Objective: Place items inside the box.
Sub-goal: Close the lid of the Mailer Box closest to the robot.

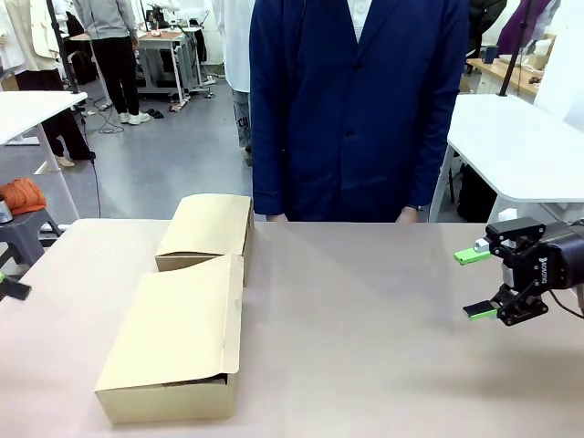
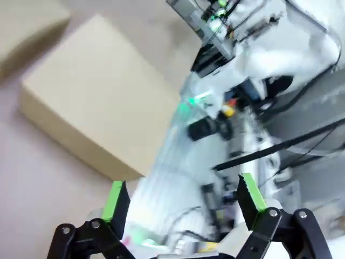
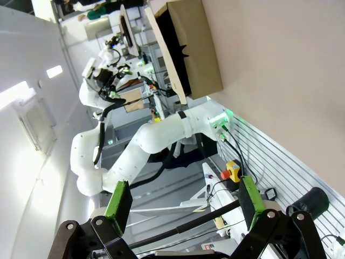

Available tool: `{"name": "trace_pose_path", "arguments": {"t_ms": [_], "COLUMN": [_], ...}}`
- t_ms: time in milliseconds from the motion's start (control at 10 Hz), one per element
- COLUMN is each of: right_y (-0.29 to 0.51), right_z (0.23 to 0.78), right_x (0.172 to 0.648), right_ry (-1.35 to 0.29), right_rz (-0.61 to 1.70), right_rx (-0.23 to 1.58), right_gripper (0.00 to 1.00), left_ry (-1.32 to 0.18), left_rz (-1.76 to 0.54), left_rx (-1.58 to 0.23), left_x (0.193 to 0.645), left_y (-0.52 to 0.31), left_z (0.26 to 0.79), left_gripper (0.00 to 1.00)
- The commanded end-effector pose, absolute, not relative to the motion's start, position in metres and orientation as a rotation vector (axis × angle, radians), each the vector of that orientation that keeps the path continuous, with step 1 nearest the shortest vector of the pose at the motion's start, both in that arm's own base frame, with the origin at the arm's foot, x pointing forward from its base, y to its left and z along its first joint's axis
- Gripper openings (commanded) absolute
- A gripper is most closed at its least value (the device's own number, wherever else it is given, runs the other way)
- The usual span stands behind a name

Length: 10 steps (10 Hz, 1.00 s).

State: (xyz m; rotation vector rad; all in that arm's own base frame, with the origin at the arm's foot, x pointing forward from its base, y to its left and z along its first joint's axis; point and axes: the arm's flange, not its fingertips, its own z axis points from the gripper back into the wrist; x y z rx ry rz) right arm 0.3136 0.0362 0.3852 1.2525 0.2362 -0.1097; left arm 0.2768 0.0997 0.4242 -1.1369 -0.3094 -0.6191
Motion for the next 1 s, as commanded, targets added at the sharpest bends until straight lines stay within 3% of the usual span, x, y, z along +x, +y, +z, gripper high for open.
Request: {"name": "trace_pose_path", "arguments": {"t_ms": [0,100,200,900], "right_y": [0.037,0.037,0.037,0.037], "right_z": [0.387,0.387,0.387,0.387], "right_x": [0.314,0.314,0.314,0.314], "right_ry": [0.234,0.234,0.234,0.234], "right_rz": [-0.108,-0.108,-0.108,-0.108], "right_rx": [1.265,1.265,1.265,1.265], "right_gripper": [1.0,1.0,1.0,1.0], "left_ry": [-0.111,-0.101,-0.222,-0.222], "left_rz": [0.007,0.071,-0.468,-0.468], "left_rx": [-1.396,-1.393,-1.197,-1.197], "left_x": [0.314,0.325,0.285,0.285], "left_y": [0.124,0.132,0.111,0.111], "left_z": [0.388,0.368,0.398,0.398], "left_gripper": [1.0,1.0,1.0,1.0]}}
